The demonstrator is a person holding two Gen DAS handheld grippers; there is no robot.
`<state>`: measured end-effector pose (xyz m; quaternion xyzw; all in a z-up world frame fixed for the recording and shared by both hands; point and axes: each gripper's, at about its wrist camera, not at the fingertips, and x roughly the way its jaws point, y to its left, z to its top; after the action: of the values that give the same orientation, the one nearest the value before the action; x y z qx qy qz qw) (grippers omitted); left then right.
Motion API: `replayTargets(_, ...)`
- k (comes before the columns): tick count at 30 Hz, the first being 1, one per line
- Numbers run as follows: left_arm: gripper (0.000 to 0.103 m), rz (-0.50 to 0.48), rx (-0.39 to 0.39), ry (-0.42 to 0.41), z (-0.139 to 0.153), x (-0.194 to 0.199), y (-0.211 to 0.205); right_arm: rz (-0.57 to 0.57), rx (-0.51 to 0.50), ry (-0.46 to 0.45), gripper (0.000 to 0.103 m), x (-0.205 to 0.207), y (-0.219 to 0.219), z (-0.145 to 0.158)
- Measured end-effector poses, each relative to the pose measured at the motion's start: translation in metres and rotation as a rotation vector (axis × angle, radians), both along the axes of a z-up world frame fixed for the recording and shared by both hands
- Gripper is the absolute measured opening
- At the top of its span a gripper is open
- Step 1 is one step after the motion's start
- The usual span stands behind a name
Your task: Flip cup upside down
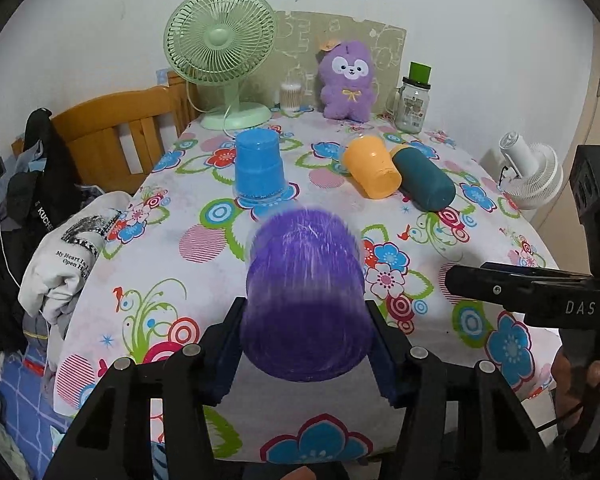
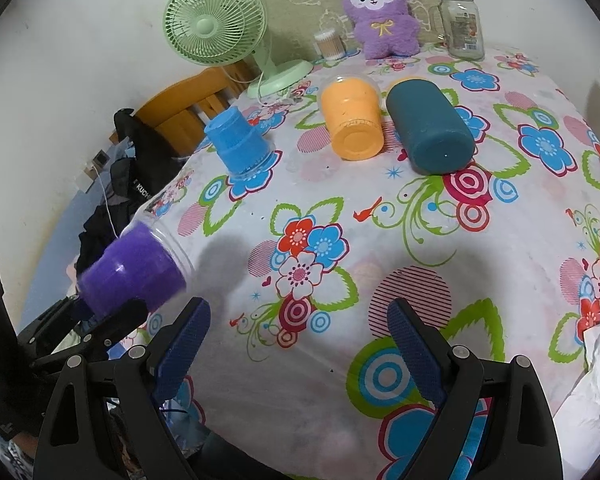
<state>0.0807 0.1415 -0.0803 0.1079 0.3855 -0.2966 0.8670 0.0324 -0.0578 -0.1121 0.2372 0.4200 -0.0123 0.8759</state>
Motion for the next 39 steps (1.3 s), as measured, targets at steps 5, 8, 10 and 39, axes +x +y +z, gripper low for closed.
replayTargets(5, 0.058, -0.006, 0.003, -0.014, 0.001, -0.002, 0.000, 0.002, 0.001, -0.003, 0.092, -0.002, 0.000, 0.001)
replayTargets(8, 0.058, -0.002, 0.005, -0.010, 0.002, -0.002, -0.001, 0.005, 0.001, -0.001, 0.092, -0.002, 0.000, 0.000)
replayTargets(10, 0.058, -0.001, 0.003, -0.010, 0.002, -0.002, 0.000, 0.004, 0.001, -0.001, 0.092, -0.002, 0.000, 0.000)
replayTargets(39, 0.096, 0.049, -0.054, -0.024, 0.019, 0.002, 0.022, 0.020, -0.140, 0.001, 0.092, 0.008, 0.029, 0.024)
